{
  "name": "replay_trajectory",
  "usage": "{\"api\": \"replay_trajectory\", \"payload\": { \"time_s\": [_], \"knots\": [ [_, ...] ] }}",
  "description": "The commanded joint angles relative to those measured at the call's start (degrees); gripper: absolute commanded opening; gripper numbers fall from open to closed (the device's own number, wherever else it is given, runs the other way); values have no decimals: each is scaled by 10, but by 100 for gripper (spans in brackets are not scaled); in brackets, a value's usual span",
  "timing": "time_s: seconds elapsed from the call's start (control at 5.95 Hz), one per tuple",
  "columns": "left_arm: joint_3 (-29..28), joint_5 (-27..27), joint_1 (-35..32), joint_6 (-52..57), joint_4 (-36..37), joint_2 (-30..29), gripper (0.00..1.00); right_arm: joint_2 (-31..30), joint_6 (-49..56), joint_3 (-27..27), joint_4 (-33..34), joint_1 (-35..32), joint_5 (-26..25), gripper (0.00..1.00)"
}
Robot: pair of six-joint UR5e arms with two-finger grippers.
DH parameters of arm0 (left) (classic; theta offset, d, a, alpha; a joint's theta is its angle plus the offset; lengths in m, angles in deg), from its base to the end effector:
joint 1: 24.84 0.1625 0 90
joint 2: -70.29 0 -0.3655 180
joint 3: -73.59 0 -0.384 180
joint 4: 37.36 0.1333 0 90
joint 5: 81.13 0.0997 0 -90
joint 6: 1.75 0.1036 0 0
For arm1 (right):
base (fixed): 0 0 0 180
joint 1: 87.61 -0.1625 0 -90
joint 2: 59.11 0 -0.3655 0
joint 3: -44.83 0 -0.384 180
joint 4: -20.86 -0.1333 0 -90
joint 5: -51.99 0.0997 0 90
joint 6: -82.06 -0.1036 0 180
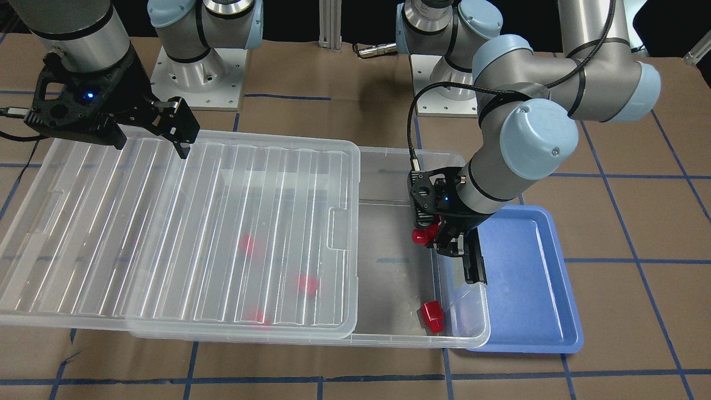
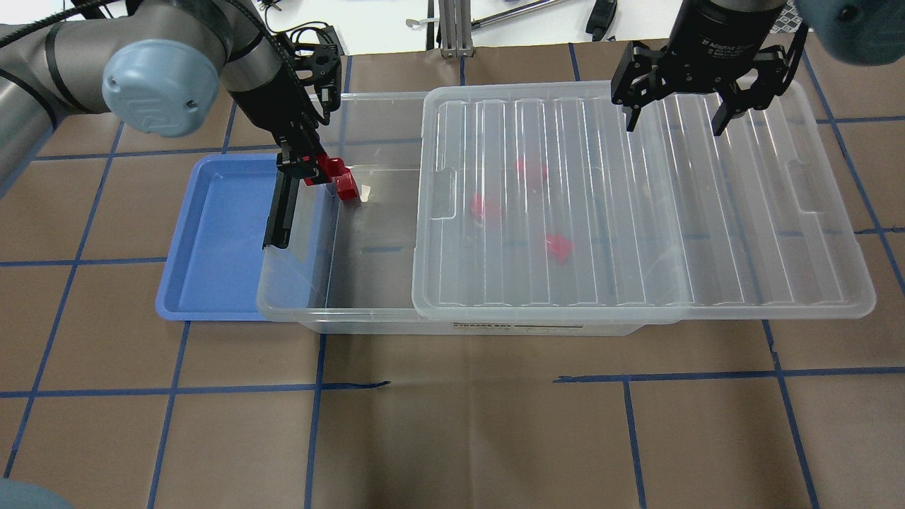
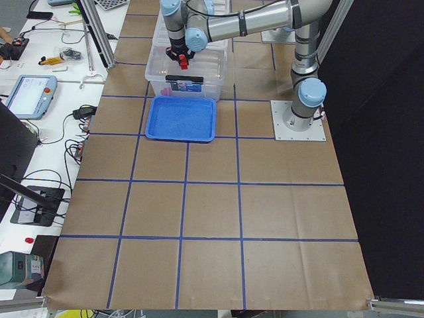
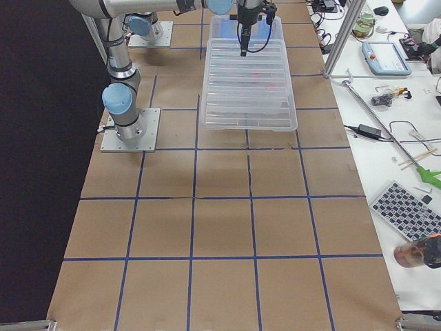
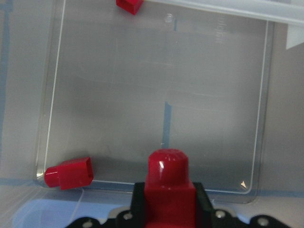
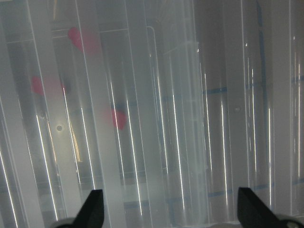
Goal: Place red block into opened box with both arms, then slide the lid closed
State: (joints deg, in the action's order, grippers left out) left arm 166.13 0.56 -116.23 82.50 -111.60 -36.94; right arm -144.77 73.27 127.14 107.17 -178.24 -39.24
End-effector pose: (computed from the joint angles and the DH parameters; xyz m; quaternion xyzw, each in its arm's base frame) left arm -0.1619 -0.5582 0.2725 -0.6756 -0.7328 0.0218 0.0774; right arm 0.1367 -0.5086 0.4452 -0.0711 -0.9974 -0.0021 0.0109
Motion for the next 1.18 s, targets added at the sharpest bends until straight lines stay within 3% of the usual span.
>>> {"api": "replay_trajectory", "payload": {
  "time_s": [0.0, 0.5, 1.01],
  "knots": [
    [67, -1, 1, 4, 72, -6, 0, 0, 0, 0, 0, -1, -1, 100],
    [112, -2, -7, 3, 142, -42, 0, 0, 0, 0, 0, 2, -2, 100],
    [113, -2, -24, -2, 168, -64, 1, 0, 0, 0, 0, 2, -1, 100]
  ]
}}
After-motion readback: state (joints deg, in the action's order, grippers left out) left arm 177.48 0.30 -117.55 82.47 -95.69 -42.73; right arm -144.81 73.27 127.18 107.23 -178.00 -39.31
